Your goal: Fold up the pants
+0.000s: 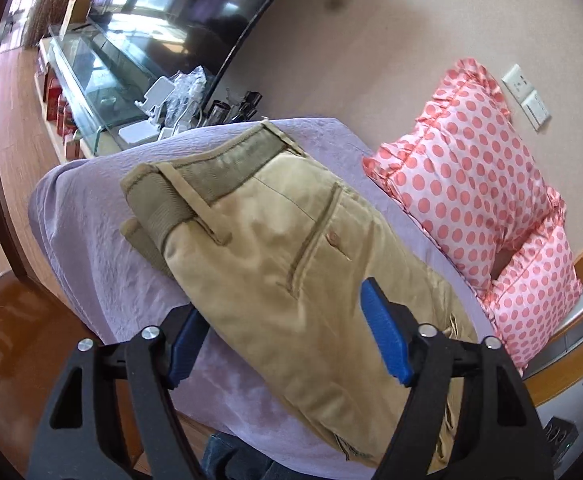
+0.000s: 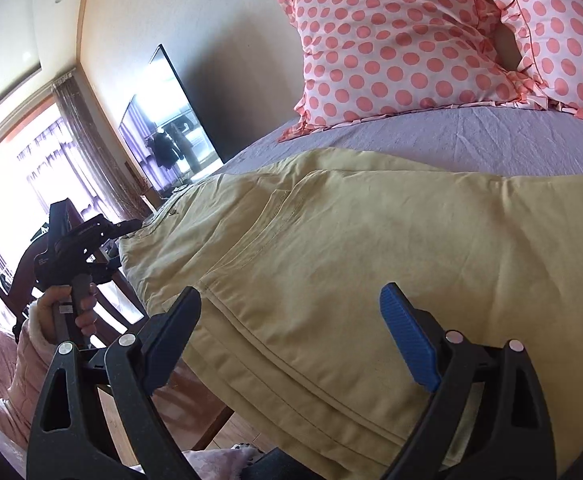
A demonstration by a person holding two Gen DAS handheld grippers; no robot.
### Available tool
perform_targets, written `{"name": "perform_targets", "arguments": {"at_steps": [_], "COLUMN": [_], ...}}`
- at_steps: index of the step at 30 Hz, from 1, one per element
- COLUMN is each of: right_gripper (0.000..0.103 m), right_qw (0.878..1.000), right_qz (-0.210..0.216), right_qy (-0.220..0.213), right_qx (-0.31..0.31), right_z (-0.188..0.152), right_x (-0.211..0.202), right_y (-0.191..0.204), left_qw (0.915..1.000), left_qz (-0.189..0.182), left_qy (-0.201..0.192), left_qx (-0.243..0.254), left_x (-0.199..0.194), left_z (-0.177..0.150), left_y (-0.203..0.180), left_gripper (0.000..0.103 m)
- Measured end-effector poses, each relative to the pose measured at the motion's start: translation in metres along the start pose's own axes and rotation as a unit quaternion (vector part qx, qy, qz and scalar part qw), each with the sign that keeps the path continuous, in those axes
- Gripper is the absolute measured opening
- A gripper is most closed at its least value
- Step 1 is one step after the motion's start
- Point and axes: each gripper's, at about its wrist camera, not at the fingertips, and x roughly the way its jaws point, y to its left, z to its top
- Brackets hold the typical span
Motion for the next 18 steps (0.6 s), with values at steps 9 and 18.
{"name": "perform_targets", "arguments": {"at_steps": [9, 18], "right_gripper": [0.093, 0.095], "right_qw": [0.997, 0.971], "right_qz": [-0.029, -0.094], "right_qy": [-0.058, -0.156], "right_qx": [0.046, 0.154], "right_z": [0.006, 0.002], "right_x": [-0.044, -0.137], "right_y": [-0.037, -0.115], "left_qw": [0.9951, 0.9261], "left_qz": [0.013, -0.187], "left_qy": [-0.038, 0.032], "left_qx": [0.09, 0.326], "left_x": [-0.015, -0.021], "left_z": [0.02, -0.099], "left_y": [-0.07, -0.289], "left_gripper": [0.008, 0.008]}}
